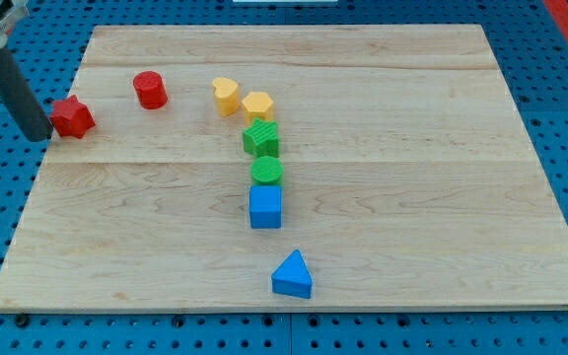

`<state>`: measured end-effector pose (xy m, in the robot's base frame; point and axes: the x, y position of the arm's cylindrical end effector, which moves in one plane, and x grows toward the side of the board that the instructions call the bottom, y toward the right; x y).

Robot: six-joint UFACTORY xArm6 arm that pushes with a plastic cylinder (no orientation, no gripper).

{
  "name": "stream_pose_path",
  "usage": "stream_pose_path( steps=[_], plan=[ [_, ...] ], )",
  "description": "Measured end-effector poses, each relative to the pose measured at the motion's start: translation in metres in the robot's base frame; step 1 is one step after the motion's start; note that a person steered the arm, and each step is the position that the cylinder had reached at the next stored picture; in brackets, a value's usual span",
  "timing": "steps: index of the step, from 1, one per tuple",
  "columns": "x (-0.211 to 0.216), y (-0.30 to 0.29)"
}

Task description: Push the blue triangle closer to the blue cube

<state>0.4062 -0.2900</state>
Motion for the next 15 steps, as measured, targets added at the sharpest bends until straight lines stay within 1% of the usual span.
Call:
stream_pose_path(
  steps=[1,2,3,4,5,6,7,9,11,14,15],
  plan=[
    [-0.004,0.047],
    [0.005,0.082],
    [0.064,0.106],
    [0.149,0.163],
    [0.211,0.211],
    [0.213,0.216],
    [0.212,0.245],
    [0.213,0.263],
    [0.213,0.382],
    [0.203,0.324],
    [0.188,0.296]
  ],
)
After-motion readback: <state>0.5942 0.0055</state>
